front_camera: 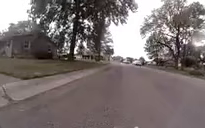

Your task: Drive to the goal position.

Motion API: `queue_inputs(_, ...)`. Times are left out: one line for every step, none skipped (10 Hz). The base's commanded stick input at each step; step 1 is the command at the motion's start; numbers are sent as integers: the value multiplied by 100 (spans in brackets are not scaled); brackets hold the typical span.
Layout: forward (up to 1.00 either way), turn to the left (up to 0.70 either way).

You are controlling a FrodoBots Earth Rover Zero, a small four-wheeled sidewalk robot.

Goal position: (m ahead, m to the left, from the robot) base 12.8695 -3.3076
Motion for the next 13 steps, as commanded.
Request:
queue_inputs(70, 0)
queue_inputs(70, 0)
queue_inputs(70, -7)
queue_inputs(70, -21)
queue_inputs(70, -30)
queue_inputs(70, -35)
queue_inputs(70, -35)
queue_inputs(70, -35)
queue_inputs(70, -35)
queue_inputs(70, -33)
queue_inputs(70, -15)
queue_inputs(70, 0)
queue_inputs(70, 0)
